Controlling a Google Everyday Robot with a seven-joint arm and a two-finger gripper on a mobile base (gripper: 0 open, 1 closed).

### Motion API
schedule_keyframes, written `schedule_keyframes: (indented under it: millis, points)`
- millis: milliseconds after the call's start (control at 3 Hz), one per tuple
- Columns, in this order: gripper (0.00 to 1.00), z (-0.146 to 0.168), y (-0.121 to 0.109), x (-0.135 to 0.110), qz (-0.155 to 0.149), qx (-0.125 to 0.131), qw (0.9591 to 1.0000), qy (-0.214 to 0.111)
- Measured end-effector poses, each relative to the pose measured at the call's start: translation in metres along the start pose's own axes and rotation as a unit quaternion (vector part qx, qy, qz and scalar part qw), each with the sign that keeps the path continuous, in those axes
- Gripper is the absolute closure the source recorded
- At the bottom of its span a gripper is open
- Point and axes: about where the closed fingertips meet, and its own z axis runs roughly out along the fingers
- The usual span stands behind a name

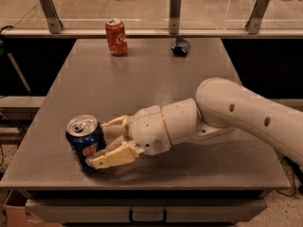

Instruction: Move pepsi can near rxbar blueberry

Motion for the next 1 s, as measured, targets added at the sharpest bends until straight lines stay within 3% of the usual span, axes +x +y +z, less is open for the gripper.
schedule_keyframes:
  millis: [333, 667, 1000]
  points:
    - [0.88, -0.029, -0.013, -0.003, -0.001, 0.034, 0.9994, -0.011]
    - [1.00, -0.103, -0.039, -0.016, -0.028, 0.106, 0.9940, -0.001]
    - [1.00, -0.103, -0.039, -0.016, -0.028, 0.106, 0.9940, 0.000]
